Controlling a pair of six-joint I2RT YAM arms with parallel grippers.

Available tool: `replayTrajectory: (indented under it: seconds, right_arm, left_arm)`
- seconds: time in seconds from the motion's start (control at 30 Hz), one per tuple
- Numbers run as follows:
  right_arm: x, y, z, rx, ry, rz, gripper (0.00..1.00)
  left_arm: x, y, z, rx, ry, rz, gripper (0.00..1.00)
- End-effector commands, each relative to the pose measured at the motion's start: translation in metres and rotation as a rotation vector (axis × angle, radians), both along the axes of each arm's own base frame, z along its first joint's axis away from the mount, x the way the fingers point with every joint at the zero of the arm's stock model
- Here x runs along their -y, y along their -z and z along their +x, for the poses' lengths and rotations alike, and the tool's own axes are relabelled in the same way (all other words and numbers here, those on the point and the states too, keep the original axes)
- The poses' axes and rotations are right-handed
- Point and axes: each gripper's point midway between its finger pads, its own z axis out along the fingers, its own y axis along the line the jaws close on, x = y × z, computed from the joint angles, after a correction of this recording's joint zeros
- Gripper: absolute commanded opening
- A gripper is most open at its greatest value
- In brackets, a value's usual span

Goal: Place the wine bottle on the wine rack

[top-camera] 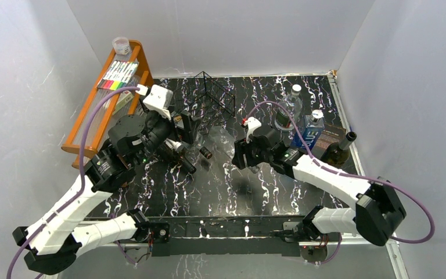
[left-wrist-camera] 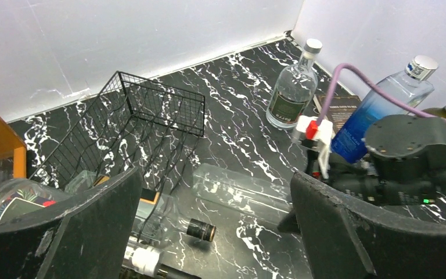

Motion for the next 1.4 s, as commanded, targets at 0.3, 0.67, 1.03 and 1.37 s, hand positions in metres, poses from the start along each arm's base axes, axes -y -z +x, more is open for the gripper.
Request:
replayTrajectory:
  seconds: [0.3,0.67,1.03,1.37]
  right_arm:
    - [-0.058,-0.038,0.054,0.189,-0.009,0.205,0.00]
    - [-0.086,-0.034,0.079,0.211,-0.028,0.277,0.00]
    - [-0.128,-0.031,0.134,0.267,-0.005,0.410,0.00]
    - [-0.155,-0.014,0.182,0.234,-0.019,0.499,0.00]
  left_arm:
    - [-0.002,0.002,-0.007,-0.035,0.017,-0.010,0.98]
    - [0.005,0.010,-0.006,-0.052,0.045,0.019,0.98]
    - [0.005,0.028,-0.001,-0.087,0.021,0.052,0.98]
    - [0.013,0.031,0.008,-0.095,0.013,0.074,0.98]
